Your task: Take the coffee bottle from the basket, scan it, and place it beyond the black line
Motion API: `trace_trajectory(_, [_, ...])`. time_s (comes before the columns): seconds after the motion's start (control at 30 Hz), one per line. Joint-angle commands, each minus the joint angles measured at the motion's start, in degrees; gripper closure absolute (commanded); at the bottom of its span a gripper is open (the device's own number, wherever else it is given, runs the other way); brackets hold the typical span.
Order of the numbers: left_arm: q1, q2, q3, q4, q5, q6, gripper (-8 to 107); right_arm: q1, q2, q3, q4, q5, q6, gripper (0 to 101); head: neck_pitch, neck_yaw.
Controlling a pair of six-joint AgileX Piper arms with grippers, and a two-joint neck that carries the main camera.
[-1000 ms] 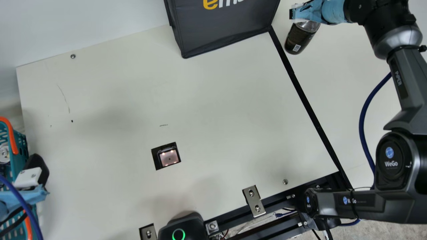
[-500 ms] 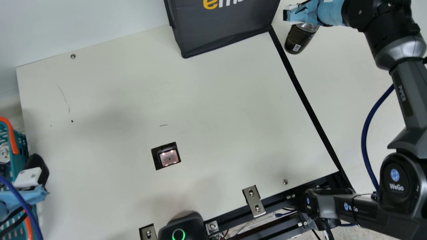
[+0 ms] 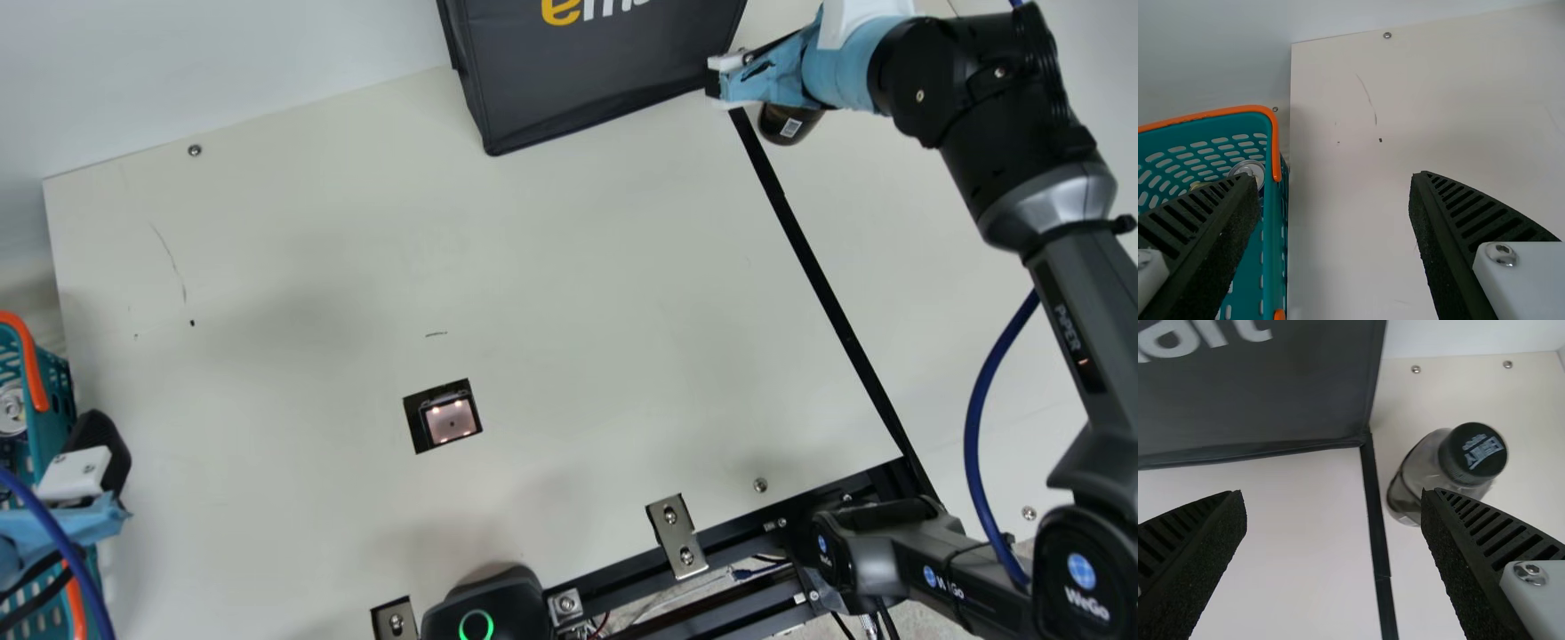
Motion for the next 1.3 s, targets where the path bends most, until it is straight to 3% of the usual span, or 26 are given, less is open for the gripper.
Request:
trace_trajectory(0.0, [0.0, 0.0, 0.0, 0.0, 0.0, 0.0, 9, 1.22, -0.95, 1.1, -0.38, 0.0, 0.93, 10, -1.57, -0.05])
trace_trajectory(0.57, [0.0, 0.0, 0.0, 0.0, 0.0, 0.0, 9, 9.67, -10.29, 10.32, -2.99, 0.21, 7.26, 10, -1.57, -0.05])
trace_trajectory(1.03, [0.0, 0.0, 0.0, 0.0, 0.0, 0.0, 9, 13.78, -15.34, 15.07, -4.29, 0.54, 9.67, 10, -1.57, -0.05])
trace_trajectory(1.07, [-0.17, -0.12, -0.87, 0.24, 1.0, -0.47, 9, 13.49, -15.93, 14.37, -4.15, 1.49, 9.4, 10, -1.57, 1.28])
trace_trajectory(1.13, [-0.51, -0.37, -2.62, 0.73, 3.01, -1.41, 22, 13.1, -17.42, 13.34, -3.97, 3.49, 8.93, 10, -1.57, 3.95])
trace_trajectory(1.27, [-1.2, -0.86, -6.11, 1.7, 7.01, -3.29, 9, 12.34, -20.39, 11.3, -3.6, 7.5, 7.98, 10, -1.57, 9.29])
